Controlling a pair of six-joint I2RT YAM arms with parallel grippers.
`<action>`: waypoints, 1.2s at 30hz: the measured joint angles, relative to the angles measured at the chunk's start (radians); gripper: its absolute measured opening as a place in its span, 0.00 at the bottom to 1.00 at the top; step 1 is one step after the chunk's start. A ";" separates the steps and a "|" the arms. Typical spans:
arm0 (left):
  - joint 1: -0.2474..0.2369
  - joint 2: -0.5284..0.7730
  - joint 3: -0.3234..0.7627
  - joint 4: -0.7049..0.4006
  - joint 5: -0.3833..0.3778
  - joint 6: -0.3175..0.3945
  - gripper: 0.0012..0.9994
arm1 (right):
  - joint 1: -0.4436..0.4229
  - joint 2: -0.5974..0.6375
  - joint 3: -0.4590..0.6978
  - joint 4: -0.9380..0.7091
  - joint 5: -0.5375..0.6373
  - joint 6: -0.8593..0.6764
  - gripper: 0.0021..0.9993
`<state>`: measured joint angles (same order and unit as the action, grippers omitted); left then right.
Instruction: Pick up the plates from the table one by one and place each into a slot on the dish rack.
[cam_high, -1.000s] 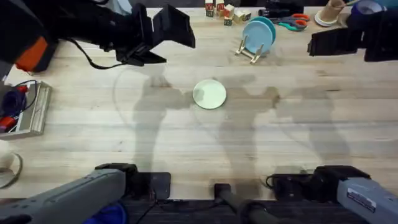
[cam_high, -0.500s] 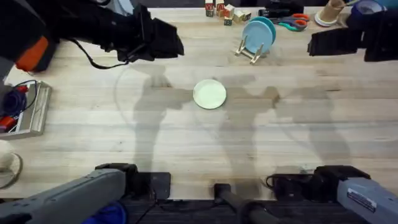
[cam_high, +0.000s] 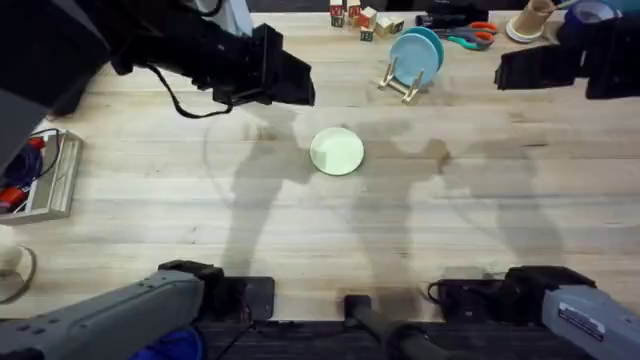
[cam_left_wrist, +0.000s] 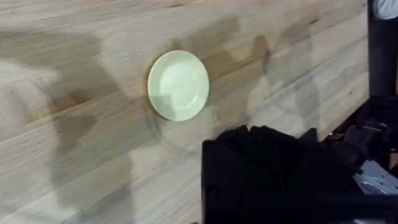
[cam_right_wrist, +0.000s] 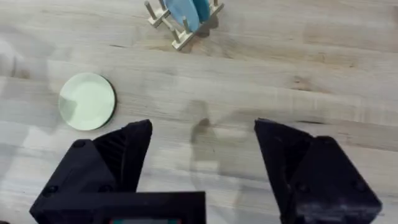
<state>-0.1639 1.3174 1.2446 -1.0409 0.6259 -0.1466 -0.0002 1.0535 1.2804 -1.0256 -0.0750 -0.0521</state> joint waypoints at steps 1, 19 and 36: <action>0.000 0.000 0.000 0.000 -0.008 0.000 0.04 | 0.000 0.000 0.000 0.000 0.000 0.000 0.99; -0.015 0.069 0.000 -0.001 -0.027 -0.007 0.04 | 0.000 0.000 0.000 0.000 0.000 0.000 0.99; -0.017 0.250 0.000 0.019 -0.027 0.006 0.04 | 0.000 0.000 0.000 0.000 0.000 0.000 0.99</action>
<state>-0.1810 1.5673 1.2446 -1.0220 0.5987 -0.1403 -0.0002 1.0537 1.2804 -1.0256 -0.0752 -0.0521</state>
